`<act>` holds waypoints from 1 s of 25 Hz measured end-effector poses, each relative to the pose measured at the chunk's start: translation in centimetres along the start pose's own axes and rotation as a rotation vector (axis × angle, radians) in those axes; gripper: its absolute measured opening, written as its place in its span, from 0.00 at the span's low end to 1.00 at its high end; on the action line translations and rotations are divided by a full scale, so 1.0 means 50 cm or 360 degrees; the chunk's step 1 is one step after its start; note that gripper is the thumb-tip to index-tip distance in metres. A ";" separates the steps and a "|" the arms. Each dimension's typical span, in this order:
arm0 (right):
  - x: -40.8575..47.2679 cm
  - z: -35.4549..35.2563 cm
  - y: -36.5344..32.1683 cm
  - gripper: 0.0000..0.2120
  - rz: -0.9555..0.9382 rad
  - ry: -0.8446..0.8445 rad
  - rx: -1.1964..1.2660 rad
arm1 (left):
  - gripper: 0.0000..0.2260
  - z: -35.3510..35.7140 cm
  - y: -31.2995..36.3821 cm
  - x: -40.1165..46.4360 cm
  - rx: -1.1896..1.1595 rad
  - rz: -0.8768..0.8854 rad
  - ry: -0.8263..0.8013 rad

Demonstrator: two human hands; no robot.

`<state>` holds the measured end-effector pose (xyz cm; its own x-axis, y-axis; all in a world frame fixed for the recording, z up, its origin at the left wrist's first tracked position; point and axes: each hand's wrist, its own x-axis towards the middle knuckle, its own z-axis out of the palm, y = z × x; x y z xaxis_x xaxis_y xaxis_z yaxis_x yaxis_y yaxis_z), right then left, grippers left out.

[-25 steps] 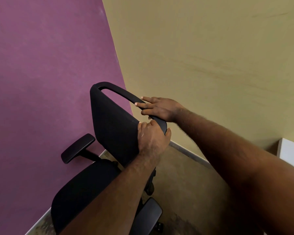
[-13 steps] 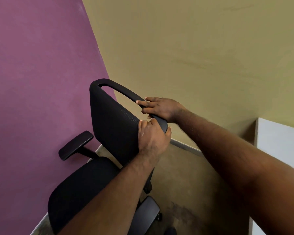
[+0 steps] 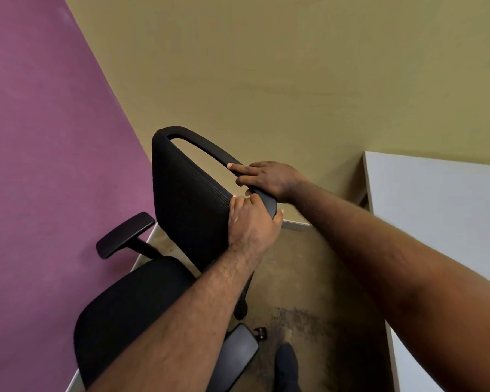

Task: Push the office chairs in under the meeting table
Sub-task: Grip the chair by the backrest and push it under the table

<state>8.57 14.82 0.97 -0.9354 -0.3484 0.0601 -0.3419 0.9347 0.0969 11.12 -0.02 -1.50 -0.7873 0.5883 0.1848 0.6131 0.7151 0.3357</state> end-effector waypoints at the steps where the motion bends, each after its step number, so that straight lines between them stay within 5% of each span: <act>1: -0.016 0.000 -0.012 0.12 0.0031 0.0010 0.0010 | 0.27 -0.001 0.002 -0.015 -0.0019 0.0033 -0.0011; 25: -0.206 -0.008 -0.249 0.13 0.0578 0.0064 0.0069 | 0.28 -0.043 -0.024 -0.232 -0.0097 0.0514 -0.0163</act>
<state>22.51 6.77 -0.47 -0.9925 0.0047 0.1222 0.0072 0.9998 0.0201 19.39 -8.52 -2.08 -0.5406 0.8177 0.1977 0.8222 0.4638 0.3300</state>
